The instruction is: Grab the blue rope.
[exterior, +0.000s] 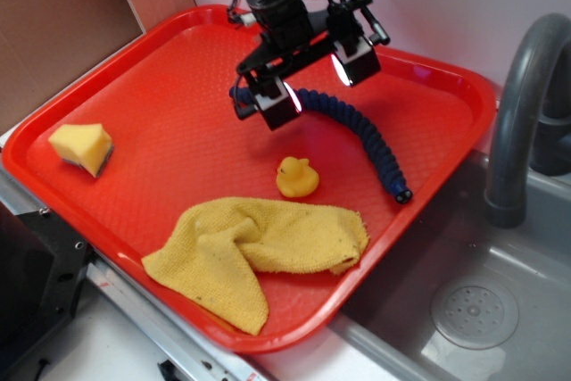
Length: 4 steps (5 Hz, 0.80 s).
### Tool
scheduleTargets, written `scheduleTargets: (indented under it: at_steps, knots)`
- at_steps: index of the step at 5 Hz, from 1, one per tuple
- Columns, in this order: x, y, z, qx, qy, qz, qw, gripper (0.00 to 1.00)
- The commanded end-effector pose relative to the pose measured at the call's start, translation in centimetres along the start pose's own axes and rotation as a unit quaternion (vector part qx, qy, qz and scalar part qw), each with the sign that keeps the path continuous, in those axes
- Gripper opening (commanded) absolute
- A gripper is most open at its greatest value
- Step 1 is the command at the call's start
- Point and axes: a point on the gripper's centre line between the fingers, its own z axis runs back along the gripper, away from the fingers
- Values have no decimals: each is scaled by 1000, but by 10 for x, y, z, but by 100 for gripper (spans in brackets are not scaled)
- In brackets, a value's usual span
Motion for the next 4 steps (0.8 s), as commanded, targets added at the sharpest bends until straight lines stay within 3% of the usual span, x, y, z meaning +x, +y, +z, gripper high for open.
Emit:
scheduleTargets:
  at_steps: [1, 2, 4]
  knots:
    - [7, -13, -8, -17, 0, -9, 1000, 100]
    - [4, -8, -11, -11, -4, 2, 1000, 0]
    - [0, -4, -14, 30, -1, 29, 999, 0]
